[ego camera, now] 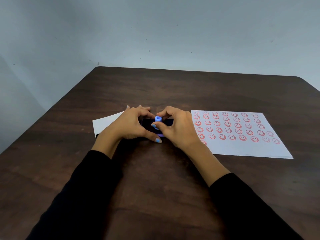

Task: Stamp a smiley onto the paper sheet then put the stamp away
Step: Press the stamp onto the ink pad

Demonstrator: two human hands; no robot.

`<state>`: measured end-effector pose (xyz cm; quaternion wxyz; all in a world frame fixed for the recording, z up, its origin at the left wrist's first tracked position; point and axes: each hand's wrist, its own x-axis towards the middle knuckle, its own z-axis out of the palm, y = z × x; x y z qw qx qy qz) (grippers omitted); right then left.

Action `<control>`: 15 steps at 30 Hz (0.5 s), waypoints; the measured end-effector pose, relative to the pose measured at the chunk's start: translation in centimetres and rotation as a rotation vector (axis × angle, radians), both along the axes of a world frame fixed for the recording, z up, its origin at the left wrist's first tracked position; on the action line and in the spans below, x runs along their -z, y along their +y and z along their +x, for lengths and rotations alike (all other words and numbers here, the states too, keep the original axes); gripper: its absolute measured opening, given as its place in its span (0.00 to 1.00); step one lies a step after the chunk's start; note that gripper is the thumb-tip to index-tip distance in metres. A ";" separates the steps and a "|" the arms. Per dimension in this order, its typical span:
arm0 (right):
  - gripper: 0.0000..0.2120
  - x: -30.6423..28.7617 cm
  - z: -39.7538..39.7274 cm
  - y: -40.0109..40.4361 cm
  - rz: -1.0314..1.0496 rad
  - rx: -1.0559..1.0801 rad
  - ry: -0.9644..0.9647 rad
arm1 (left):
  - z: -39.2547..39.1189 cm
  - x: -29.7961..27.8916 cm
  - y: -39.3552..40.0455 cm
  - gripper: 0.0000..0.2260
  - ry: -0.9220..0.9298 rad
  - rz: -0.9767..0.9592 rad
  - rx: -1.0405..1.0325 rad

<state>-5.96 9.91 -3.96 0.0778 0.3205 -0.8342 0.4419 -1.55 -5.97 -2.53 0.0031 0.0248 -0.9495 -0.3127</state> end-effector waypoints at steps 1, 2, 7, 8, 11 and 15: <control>0.07 0.0 0.0 0.0 -0.001 -0.008 0.008 | 0.0 0.0 0.0 0.31 0.000 0.002 -0.001; 0.07 0.0 0.1 0.1 0.000 -0.020 0.012 | 0.0 0.0 0.0 0.32 -0.001 0.004 -0.002; 0.08 -0.1 0.1 0.0 0.040 -0.025 -0.033 | 0.0 0.0 0.0 0.32 -0.009 -0.015 0.005; 0.07 -0.1 0.0 0.0 0.025 -0.014 -0.035 | 0.0 0.0 0.0 0.31 -0.009 -0.011 0.005; 0.08 -0.2 0.0 -0.1 0.002 0.005 -0.040 | 0.0 0.0 0.1 0.30 -0.004 -0.011 0.003; 0.07 0.2 -0.1 -0.3 0.016 -0.018 -0.011 | 0.0 -0.1 0.1 0.30 -0.015 -0.005 0.008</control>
